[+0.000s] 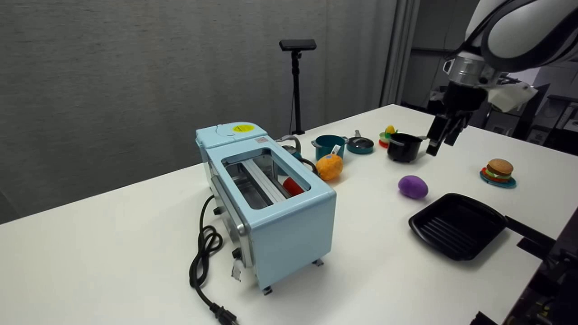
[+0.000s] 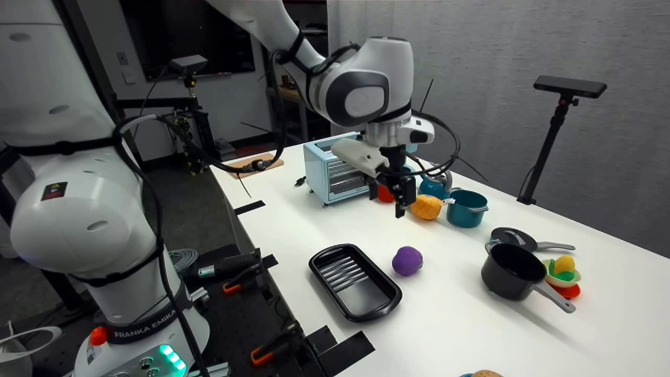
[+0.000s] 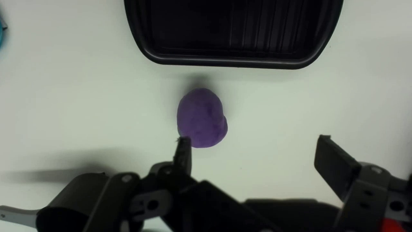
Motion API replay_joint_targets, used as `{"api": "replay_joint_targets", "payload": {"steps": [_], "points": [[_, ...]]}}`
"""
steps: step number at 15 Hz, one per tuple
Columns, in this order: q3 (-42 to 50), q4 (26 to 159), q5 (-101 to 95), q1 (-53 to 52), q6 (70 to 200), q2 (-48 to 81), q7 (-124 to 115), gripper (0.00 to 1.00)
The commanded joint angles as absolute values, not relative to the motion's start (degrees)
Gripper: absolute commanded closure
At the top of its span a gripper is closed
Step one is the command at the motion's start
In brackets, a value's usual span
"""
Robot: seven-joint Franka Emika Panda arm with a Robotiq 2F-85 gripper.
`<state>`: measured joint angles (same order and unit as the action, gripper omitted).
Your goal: Put the purple plush toy on the oven tray
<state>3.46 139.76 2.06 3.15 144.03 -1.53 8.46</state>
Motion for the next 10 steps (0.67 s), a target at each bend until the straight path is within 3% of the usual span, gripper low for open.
{"api": "replay_joint_targets", "payload": {"steps": [1,10], "points": [[2.94,134.48,-2.4,2.82,149.78,8.99,4.29,0.0],[5.98,121.81,-9.09,1.66,149.43,26.0,-2.54,0.0]]}}
